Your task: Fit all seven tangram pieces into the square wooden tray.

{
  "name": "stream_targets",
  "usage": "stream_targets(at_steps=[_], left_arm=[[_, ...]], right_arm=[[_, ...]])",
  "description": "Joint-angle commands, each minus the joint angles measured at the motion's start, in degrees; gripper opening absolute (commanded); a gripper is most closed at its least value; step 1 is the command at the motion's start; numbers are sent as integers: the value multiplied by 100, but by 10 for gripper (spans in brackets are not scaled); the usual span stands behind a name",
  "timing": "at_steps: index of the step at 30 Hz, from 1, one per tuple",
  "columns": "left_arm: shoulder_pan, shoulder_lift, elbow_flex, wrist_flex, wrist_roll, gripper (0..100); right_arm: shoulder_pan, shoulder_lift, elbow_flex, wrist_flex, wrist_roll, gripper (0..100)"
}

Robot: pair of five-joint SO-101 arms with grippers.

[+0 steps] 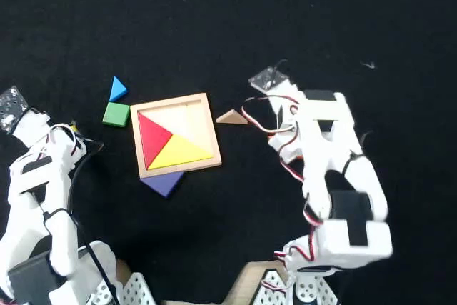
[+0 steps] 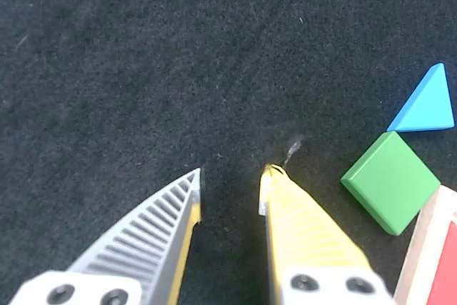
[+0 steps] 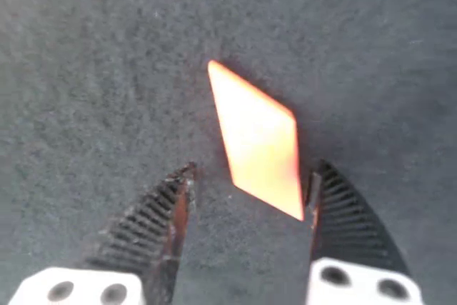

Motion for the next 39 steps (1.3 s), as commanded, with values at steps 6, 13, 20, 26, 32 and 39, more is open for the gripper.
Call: stream_targets(at_steps=[6, 13, 20, 26, 32, 39], left_arm=[[84, -79, -145, -123, -62, 145], [84, -79, -136, -123, -62, 145], [84, -79, -136, -123, -62, 145], [84, -79, -136, -123, -62, 145], [92, -79, -154, -123, -62, 145], [92, -79, -145, -123, -62, 145]], right_arm=[[-158, -1420, 453, -123, -53, 251], [-176, -1385, 1024, -1002, -53, 254], [-141, -426, 479, -1029, -53, 255], [-114, 558, -92, -905, 0, 247], [-114, 637, -127, -862, 202, 54], [-114, 541, -154, -712, 202, 21]])
